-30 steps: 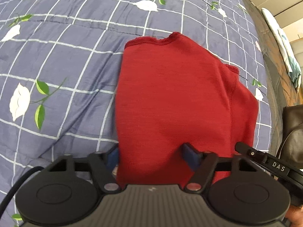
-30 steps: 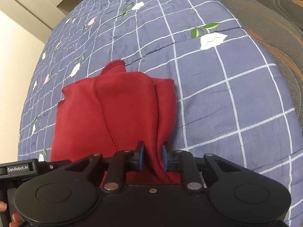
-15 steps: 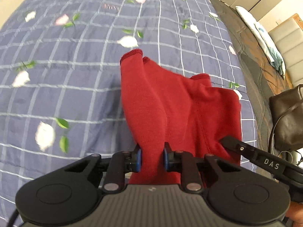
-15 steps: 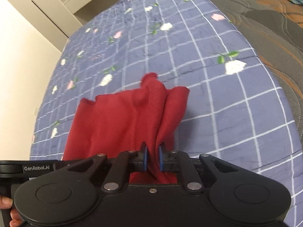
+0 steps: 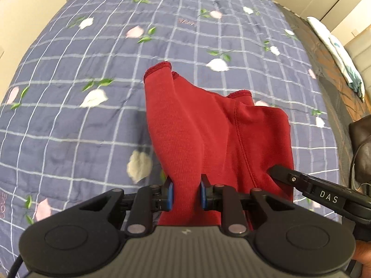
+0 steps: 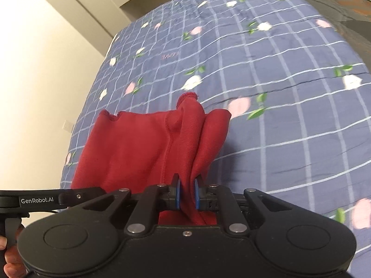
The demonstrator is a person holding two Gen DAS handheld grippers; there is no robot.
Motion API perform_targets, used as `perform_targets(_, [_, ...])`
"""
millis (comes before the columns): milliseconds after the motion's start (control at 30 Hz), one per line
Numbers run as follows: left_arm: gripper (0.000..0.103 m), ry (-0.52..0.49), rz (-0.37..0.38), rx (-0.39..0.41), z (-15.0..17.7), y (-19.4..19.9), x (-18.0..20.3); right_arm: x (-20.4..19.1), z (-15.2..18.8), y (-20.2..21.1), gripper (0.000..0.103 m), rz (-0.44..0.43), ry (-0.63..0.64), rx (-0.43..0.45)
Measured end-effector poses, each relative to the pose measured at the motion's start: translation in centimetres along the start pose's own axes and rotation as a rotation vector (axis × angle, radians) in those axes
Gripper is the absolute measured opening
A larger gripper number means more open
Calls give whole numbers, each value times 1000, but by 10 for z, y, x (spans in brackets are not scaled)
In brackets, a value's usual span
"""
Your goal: Fold small clothes
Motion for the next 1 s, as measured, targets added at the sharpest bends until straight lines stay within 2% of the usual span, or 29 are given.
perform_targets(200, [24,19,-29,-79,9,-32,-28,-10,24,-36,12,63,-24,-99])
perform_targets(333, [26,3,-39,-69,14,-37,-31,-4,33,-42,12,102,-54,-120])
perform_targets(433, [32,7,-65,-72,15,-37,-31,-4,33,-41,15,107,-43,-123])
perform_targets(467, [39,9,-80,-71,15,-36,-30,-5,33,-41,16,106,-37,-126])
perform_targets(567, [53,2,-130,-55,18,-31,-30,-8,33,-36,27,117,-21,-123])
perform_targets(667, [63,15,-131,-31,24,-17,-30,-9,31,-27,37,113,-18,-99])
perform_targets(767, [73,11,-133,31,36,7,-26,-15,34,-8,53,108,9,-53])
perform_targets(867, [82,5,-135,102,53,36,-21,-22,40,18,64,101,53,3])
perform_targets(900, [84,6,-127,130,61,48,-19,-26,43,30,70,100,71,26])
perform_targets(1000, [90,19,-112,197,85,81,-16,-38,54,66,80,103,124,86])
Point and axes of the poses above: each gripper's, at about its wrist camera, not at the fingertips, and y roughly against the way its jaws point, x to its right, z to its underside, the point moved 2 cm from there along -y, roughly the way its jaws point, and after that the axes turned 12 degrees about y, right-handed, at the moved point
